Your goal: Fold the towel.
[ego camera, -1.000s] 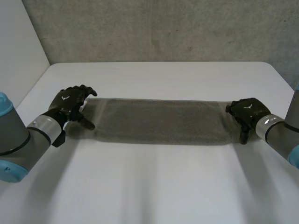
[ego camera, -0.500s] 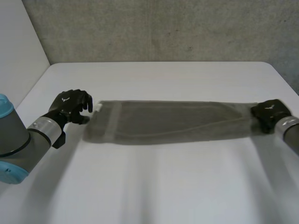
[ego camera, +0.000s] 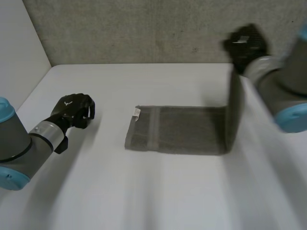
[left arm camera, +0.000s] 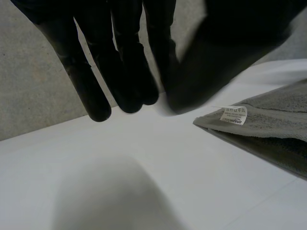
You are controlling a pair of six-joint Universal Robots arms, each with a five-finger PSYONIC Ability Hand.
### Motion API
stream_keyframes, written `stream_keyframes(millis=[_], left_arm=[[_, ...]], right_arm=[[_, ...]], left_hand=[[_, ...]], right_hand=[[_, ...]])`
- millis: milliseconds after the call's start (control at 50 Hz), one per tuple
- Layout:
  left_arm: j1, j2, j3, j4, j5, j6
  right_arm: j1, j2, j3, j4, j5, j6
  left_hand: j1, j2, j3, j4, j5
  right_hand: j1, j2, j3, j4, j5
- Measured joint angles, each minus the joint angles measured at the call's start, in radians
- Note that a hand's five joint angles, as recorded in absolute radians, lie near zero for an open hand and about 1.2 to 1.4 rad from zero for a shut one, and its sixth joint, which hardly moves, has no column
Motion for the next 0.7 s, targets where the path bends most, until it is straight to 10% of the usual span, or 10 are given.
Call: stream_keyframes(millis=[100,160,280,700], left_arm=[[0.000,0.016,-0.007,0.001,0.001,0.000],[0.002,0.027,-0.010,0.001,0.003,-0.001],[0.005,0.033,-0.012,0.001,0.002,-0.001],[-0.097,0.038,-0.036,-0.002,0.012,0.006]], right_arm=[[0.240,0.106,-0.087,-0.004,0.013,-0.009],[0.354,0.200,-0.128,-0.002,0.013,-0.029],[0.461,0.334,-0.168,0.005,0.031,-0.112],[0.227,0.000,0.299,-0.003,0.085,0.102]], left_hand=[[0.056,0.029,0.059,0.074,0.056],[-0.308,-0.338,-0.318,-0.322,-0.299],[-0.949,-0.975,-0.960,-0.966,-0.980],[-0.964,-0.989,-0.975,-0.979,-0.987]], right_hand=[[0.000,0.000,0.000,0.001,0.000],[-0.097,-0.104,-0.107,-0.119,-0.111],[-0.966,-0.991,-0.973,-0.981,-1.018],[-1.073,-1.070,-1.075,-1.083,-1.087]])
